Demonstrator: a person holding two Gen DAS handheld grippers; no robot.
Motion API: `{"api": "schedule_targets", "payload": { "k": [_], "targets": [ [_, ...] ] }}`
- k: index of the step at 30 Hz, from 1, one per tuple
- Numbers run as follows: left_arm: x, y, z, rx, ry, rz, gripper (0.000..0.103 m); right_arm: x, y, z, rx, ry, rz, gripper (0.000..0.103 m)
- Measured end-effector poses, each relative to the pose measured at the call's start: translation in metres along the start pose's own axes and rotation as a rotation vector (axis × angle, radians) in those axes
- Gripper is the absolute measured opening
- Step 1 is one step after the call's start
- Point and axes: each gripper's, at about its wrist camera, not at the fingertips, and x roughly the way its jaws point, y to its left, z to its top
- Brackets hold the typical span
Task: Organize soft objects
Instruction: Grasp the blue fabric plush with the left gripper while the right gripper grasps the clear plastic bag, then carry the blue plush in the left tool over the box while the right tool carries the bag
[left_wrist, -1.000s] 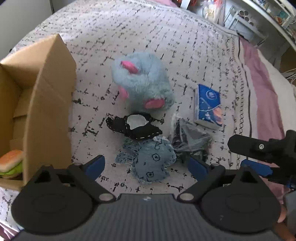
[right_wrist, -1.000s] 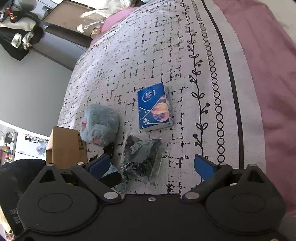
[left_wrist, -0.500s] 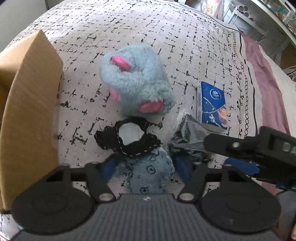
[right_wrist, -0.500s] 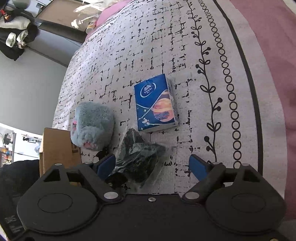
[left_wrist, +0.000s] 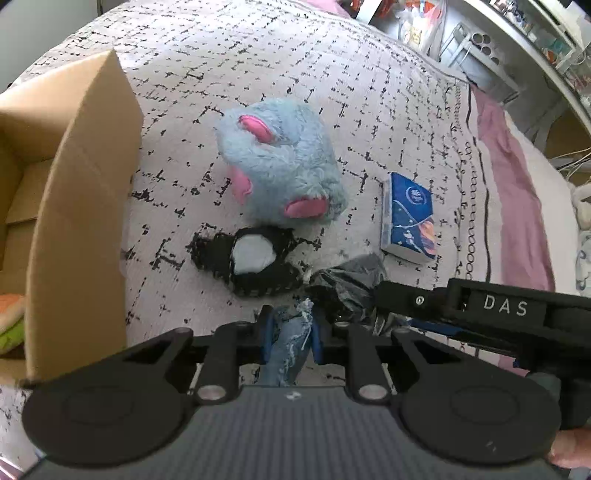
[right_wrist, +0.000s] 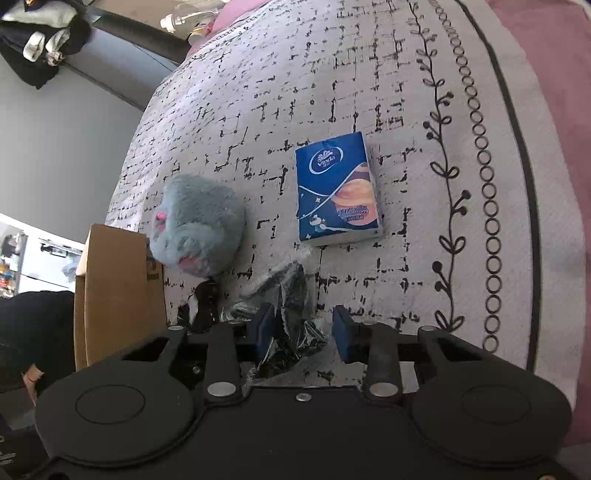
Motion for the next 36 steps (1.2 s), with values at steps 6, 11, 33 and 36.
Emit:
{"api": "schedule_targets", "payload": {
  "k": [6, 11, 33, 36],
  "targets": [
    [-0.019, 0.002, -0.007, 0.003, -0.043, -0.033, 0.019, -0.024, 0.012, -0.009, -0.051, -0.029, -0.035, 0.013],
    [-0.038, 0.004, -0.012, 0.015, -0.078, -0.060, 0.019, -0.042, 0.017, -0.018, -0.053, -0.054, -0.050, 0.002],
    [-0.111, 0.048, -0.011, -0.061, -0.215, -0.098, 0.019, -0.091, 0.081, -0.029, -0.126, -0.168, -0.076, 0.001],
    [-0.121, 0.055, -0.006, -0.065, -0.238, -0.099, 0.019, -0.096, 0.095, -0.029, -0.146, -0.188, -0.069, 0.001]
  ]
}}
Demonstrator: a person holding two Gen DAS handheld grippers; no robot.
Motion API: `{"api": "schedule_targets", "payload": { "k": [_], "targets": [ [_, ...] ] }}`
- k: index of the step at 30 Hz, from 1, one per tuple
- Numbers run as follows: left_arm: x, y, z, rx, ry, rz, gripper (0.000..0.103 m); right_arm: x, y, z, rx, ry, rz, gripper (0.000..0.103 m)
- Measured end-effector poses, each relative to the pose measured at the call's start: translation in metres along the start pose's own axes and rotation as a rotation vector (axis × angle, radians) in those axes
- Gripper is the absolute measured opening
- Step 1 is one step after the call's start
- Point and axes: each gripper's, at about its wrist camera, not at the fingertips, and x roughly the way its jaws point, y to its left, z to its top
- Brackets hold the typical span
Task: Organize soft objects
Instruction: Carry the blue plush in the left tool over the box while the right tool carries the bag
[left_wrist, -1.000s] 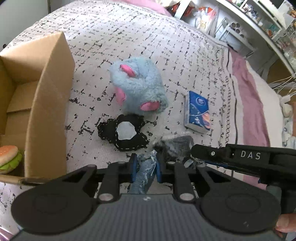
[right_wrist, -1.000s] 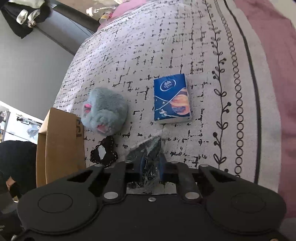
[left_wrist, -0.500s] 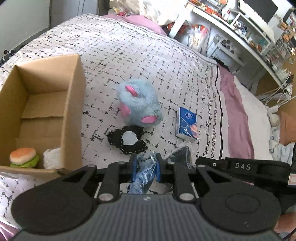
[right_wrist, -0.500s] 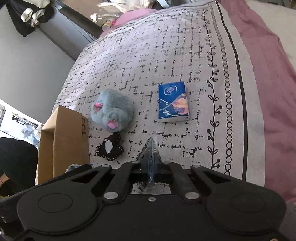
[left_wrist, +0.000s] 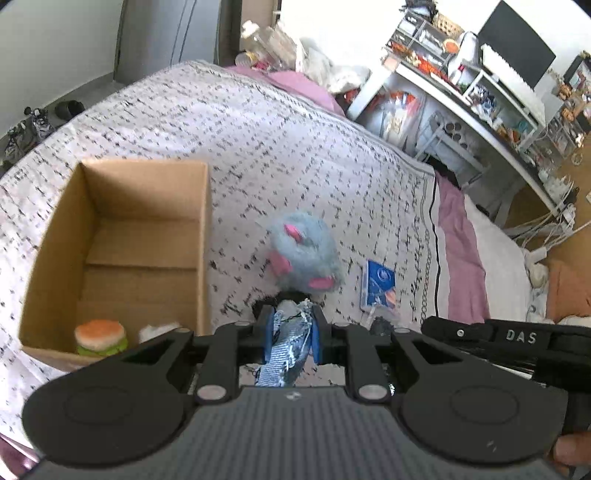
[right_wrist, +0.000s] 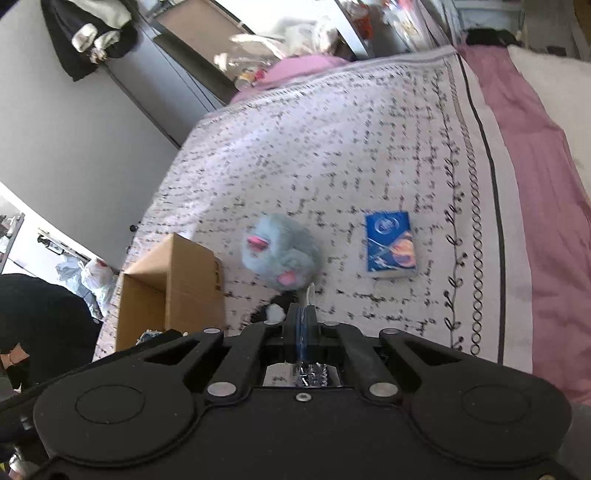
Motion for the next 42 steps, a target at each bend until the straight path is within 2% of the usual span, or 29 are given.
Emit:
{"api": "schedule_targets", "payload": {
  "k": [11, 26, 42],
  "targets": [
    [-0.028, 0.043, 0.020, -0.071, -0.073, 0.017, 0.019, -0.013, 0.047, 0.006, -0.060, -0.052, 0.016, 0.000],
    [-0.039, 0.106, 0.034, -0.161, -0.103, 0.021, 0.019, -0.006, 0.107, 0.009, -0.146, -0.071, 0.003, 0.000],
    [-0.018, 0.149, 0.036, -0.253, -0.063, 0.028, 0.024, 0.012, 0.170, 0.017, -0.220, -0.064, 0.024, 0.000]
  ]
}}
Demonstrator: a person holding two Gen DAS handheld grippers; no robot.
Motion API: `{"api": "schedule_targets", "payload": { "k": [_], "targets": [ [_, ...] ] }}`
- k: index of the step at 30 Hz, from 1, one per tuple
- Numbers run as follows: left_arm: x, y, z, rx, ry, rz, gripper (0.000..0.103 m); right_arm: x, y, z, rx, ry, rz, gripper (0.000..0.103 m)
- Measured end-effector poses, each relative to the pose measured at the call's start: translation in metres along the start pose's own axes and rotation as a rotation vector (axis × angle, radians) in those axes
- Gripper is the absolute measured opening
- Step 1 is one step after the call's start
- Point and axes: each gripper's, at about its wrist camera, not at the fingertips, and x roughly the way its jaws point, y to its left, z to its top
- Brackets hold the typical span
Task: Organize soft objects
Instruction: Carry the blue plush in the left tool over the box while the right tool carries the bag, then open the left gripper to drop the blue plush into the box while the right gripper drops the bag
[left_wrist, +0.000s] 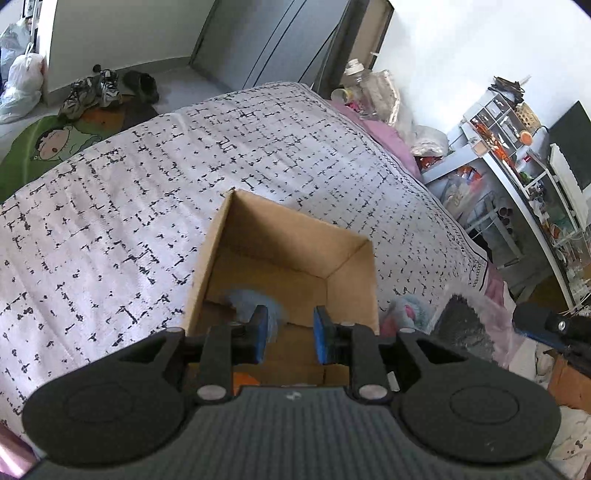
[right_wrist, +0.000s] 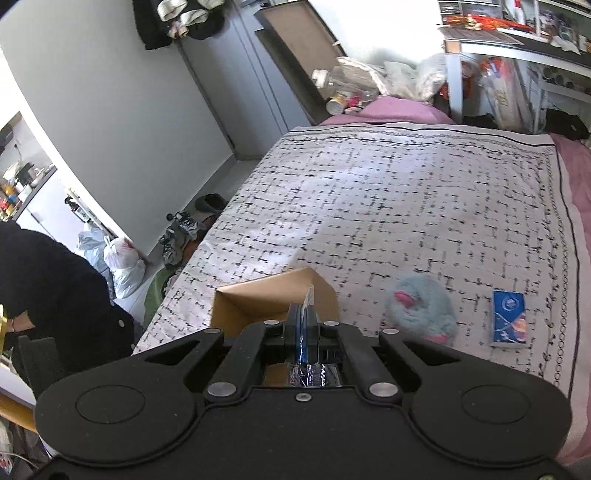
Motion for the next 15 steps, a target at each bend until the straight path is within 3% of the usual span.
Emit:
{"api": "schedule_targets", "payload": {
  "k": [10, 13, 15],
  "targets": [
    [-0.004, 0.020, 0.001, -0.003, 0.002, 0.022, 0.025, 0.027, 0.030, -0.005, -0.001, 0.049, 0.052, 0.001],
    [-0.005, 0.024, 0.000, -0.002, 0.012, 0.028, 0.027, 0.035, 0.034, -0.007, 0.008, 0.072, 0.074, 0.023],
    [-0.005, 0.025, 0.000, 0.000, 0.016, 0.032, 0.028, 0.037, 0.031, -0.010, 0.012, 0.074, 0.044, 0.038]
  ]
}}
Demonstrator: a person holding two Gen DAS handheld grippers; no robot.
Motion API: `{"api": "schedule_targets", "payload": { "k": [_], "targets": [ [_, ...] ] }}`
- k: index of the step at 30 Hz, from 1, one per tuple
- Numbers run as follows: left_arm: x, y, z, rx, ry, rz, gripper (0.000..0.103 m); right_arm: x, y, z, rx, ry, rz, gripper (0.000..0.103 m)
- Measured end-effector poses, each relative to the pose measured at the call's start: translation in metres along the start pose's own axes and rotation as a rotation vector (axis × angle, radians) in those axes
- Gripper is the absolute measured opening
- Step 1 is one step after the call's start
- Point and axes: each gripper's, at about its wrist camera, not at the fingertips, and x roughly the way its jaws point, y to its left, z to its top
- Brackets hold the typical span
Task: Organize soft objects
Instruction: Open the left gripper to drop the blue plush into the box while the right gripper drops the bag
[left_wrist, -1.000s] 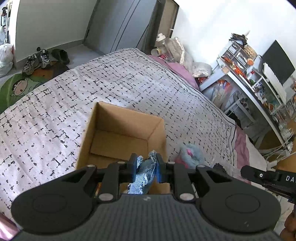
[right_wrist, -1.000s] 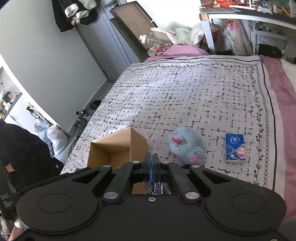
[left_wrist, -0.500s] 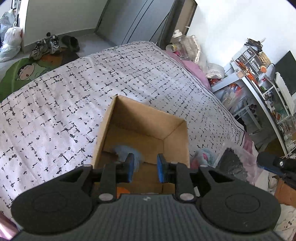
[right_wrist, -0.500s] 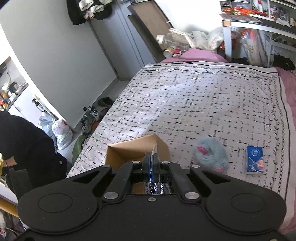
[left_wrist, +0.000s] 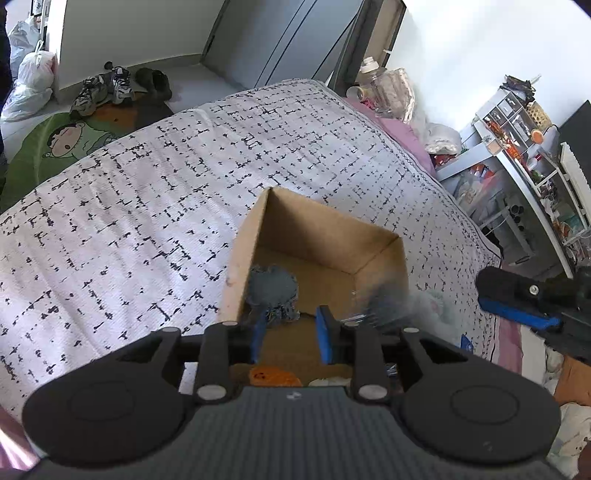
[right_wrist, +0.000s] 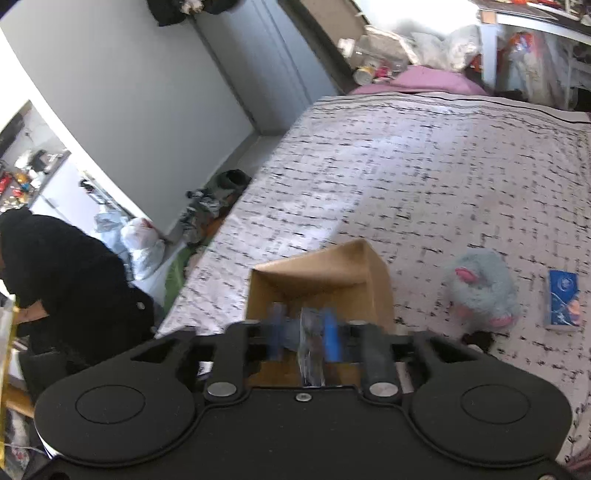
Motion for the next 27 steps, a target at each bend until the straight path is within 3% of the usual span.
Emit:
{"api": "schedule_targets", "payload": {
  "k": [3, 5, 14, 21, 27],
  "targets": [
    [-0.001, -0.001, -0.001, 0.008, 0.007, 0.004, 0.032, -0.005, -0.010, -0.005, 0.003, -0.008, -0.033, 0.042],
    [-0.002, -0.002, -0.003, 0.018, 0.013, 0.017, 0.041, -0.008, -0.019, -0.009, 0.017, -0.003, -0.054, 0.045],
    [-0.007, -0.021, -0.014, 0.068, 0.012, 0.049, 0.061, -0.030, -0.061, -0.031, 0.034, -0.018, -0.149, 0.073],
    [-0.012, -0.048, -0.022, 0.124, 0.010, 0.051, 0.067, -0.049, -0.087, -0.043, 0.058, -0.039, -0.161, 0.093],
    [-0.014, -0.068, -0.030, 0.152, 0.013, 0.063, 0.068, -0.062, -0.110, -0.048, 0.083, -0.050, -0.160, 0.098]
  ]
}}
